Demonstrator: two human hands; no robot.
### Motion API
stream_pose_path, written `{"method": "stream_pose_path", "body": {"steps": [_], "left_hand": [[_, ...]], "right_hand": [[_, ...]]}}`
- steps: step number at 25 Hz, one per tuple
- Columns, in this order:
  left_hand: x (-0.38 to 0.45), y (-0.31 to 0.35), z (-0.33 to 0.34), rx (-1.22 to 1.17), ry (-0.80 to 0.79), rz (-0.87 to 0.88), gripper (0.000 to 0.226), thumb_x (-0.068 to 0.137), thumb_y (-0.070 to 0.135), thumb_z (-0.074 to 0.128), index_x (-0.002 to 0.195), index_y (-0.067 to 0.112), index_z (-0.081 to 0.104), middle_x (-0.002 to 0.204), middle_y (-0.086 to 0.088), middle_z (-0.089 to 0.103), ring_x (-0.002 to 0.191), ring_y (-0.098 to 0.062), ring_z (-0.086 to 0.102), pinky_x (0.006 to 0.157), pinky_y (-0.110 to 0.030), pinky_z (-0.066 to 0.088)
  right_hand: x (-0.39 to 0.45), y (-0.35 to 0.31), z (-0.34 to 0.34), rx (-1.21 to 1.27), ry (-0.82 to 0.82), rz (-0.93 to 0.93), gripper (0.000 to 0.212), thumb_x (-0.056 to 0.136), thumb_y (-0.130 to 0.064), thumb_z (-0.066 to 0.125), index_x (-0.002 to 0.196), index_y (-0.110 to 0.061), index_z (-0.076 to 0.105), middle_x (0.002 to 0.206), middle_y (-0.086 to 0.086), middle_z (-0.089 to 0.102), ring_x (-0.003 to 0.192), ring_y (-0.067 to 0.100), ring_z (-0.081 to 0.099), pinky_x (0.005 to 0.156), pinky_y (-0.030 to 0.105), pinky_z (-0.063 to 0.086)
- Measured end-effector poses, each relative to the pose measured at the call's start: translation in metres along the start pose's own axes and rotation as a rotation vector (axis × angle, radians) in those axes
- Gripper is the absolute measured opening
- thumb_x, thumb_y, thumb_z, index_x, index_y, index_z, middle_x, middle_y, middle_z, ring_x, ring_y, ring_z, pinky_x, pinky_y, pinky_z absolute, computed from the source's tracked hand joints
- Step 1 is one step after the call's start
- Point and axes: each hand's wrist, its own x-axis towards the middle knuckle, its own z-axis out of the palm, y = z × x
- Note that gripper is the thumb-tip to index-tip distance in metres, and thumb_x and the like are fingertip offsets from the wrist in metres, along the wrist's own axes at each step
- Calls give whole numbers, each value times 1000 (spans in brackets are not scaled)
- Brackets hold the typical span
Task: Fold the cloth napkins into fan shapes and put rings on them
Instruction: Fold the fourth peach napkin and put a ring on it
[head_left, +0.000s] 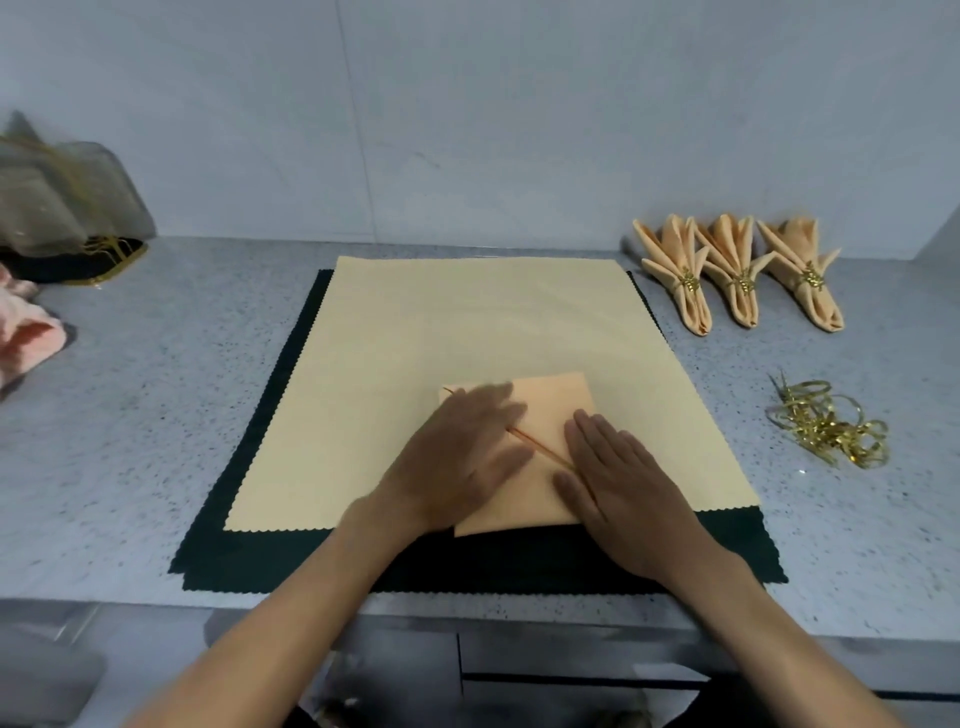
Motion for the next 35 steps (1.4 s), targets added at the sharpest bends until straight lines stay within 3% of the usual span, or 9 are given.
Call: {"method": "stream_pose_path", "body": {"steps": [2,8,12,15,19,22,26,30,35], "left_hand": [[-35,-5,-13,-9,-80,167,62,88,64,47,135,25,57,146,6,50,137,-7,39,121,-37,19],[-56,-12,-11,34,6,140,39,80,33,53,114,23,67,116,14,68,109,-1,59,118,-32,22],[-50,-6,-4,94,59,133,34,71,22,49,101,22,64,96,11,69,83,-13,63,100,-28,36],[-43,0,-14,-49,88,-25,16,80,23,60,94,25,68,78,12,68,70,-10,58,75,-21,38],[-28,-5,-26,-355,-16,-267,9,94,34,62,86,32,66,82,20,68,80,2,60,69,-12,37],[-18,-4,-19,-324,71,-306,24,96,34,59,74,25,64,71,10,65,70,-7,56,70,-25,39],[-13,-3,-8,-192,127,-393,27,94,33,61,68,29,58,64,11,58,65,-3,52,84,-38,42],[-6,-2,-8,-220,129,-452,23,91,35,65,69,34,58,66,15,60,69,0,54,87,-40,44],[-3,-1,-5,-212,203,-432,12,83,34,73,76,31,64,69,13,59,69,0,54,84,-37,41]], "right_hand": [[0,2,2,8,6,-3,95,78,-66,-22,158,-16,-4,165,-1,-11,150,10,-13,115,24,-14],[1,0,0,-8,75,-20,106,78,-67,-29,157,-10,15,165,6,10,152,16,7,116,25,-8],[-1,1,5,-25,199,-17,83,98,-59,3,139,-5,52,146,13,50,136,25,47,115,34,18],[-3,0,5,92,330,-28,48,98,-47,38,124,-12,58,127,4,62,114,24,59,105,34,41],[-8,-7,-1,188,466,-101,16,96,-32,53,87,-19,54,91,-8,49,76,14,47,66,26,38],[-7,-1,-5,342,402,-75,40,98,-53,35,70,-27,47,78,-13,46,74,8,45,62,28,37],[-6,0,-10,333,304,-9,53,88,-67,34,74,-27,66,79,-13,53,78,6,49,66,25,43],[-7,-2,-14,347,362,40,21,95,-47,55,95,-30,68,76,-16,60,77,6,53,69,30,46],[-7,-5,-12,292,360,44,11,89,-36,66,81,-29,64,83,-14,56,78,6,54,62,29,46]]}}
